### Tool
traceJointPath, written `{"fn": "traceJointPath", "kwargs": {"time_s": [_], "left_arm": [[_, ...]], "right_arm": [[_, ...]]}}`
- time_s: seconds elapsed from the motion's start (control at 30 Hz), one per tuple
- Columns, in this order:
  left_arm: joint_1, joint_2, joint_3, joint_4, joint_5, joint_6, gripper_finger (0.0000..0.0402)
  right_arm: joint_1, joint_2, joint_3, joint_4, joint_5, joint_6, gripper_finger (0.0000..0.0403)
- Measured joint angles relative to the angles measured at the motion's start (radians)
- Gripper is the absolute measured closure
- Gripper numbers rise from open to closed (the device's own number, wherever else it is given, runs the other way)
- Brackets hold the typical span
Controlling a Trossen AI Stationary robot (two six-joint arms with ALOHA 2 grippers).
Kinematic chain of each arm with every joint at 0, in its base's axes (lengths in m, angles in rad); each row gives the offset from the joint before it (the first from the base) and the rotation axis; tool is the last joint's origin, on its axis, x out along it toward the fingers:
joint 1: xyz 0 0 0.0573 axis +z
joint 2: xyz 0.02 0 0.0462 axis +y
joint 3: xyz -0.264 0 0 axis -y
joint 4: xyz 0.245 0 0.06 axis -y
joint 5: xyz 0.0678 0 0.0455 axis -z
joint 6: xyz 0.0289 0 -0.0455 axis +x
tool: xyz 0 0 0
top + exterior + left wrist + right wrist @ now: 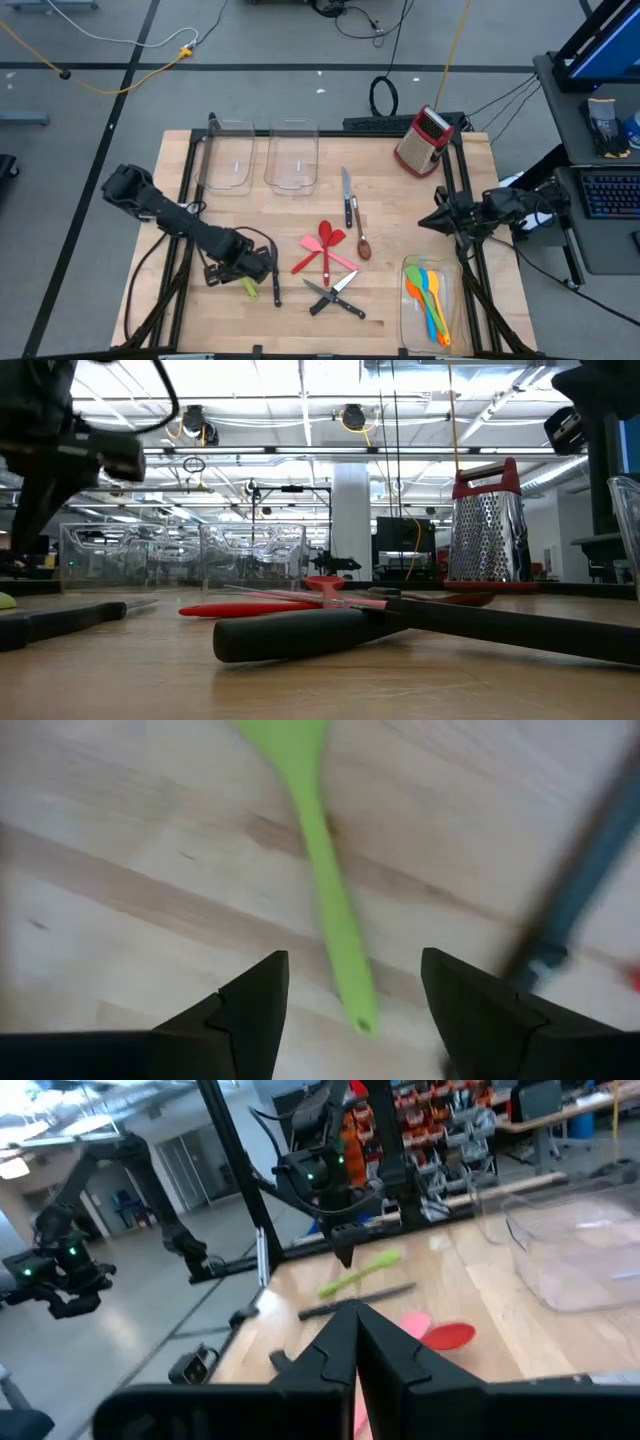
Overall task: Pick & Place Kitchen Items
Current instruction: Put the light green serving spoon into the top right transparent bin
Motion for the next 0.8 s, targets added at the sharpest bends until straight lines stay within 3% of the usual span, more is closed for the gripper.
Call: {"fn": "traceJointPath", "kwargs": {"time_s": [0.23,0.5,0.8], "left_arm": [[0.010,0.064,-0.038,-0.013,0.064,0.006,0.0167],[0.032,0.092,-0.104,0.021,0.057,0.003,0.0167],[0.071,0.083,-0.192,0.177,0.038,0.017,0.0168]], "right_arm": [[0.000,0.000,0.000,-0.001,-0.001,0.002,0.0403],[0.000,0.000,0.000,0.004,-0.022,0.009,0.0403],[0.000,0.000,0.000,0.005,-0.022,0.011,0.0403]]}}
